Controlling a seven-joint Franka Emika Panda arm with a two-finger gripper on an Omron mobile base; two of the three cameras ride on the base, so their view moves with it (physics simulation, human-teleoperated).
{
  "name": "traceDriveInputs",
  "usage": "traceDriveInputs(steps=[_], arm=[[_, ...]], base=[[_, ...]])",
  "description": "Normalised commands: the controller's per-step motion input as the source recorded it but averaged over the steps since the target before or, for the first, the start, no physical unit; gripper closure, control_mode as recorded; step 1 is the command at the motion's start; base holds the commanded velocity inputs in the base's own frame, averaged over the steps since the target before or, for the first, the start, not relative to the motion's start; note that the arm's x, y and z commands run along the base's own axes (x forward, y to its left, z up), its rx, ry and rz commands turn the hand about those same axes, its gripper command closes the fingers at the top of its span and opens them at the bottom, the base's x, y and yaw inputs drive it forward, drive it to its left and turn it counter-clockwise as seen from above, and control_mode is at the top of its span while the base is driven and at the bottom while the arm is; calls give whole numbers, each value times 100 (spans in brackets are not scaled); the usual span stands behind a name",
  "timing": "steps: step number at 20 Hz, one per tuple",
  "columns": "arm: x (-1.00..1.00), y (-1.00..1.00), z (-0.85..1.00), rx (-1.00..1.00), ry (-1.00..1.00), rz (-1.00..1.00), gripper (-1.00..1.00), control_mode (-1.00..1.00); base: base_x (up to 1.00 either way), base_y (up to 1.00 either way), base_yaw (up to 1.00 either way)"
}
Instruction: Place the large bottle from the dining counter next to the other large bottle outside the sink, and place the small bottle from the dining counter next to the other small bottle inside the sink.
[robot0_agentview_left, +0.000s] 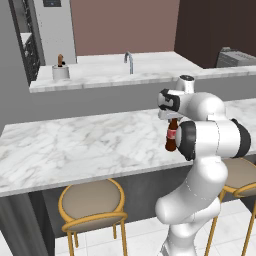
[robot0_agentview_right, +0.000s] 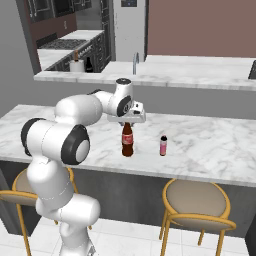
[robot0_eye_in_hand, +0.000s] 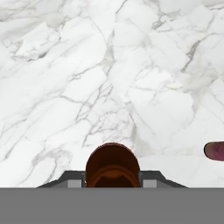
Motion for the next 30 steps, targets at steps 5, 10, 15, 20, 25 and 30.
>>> traceDriveInputs(steps=[5, 10, 15, 20, 25, 30], arm=[[-7, 1, 19, 0, 0, 0, 100, -100], [-48, 3, 58, 0, 0, 0, 100, -100], [-86, 0, 63, 1, -2, 0, 100, -100], [-85, 4, 40, 3, -4, 0, 100, -100], [-73, 19, 18, 4, 0, 0, 100, -100], [-70, 31, 4, 5, -1, 0, 100, -100]], base=[[0, 0, 0], [0, 0, 0], [0, 0, 0], [0, 0, 0], [0, 0, 0], [0, 0, 0]])
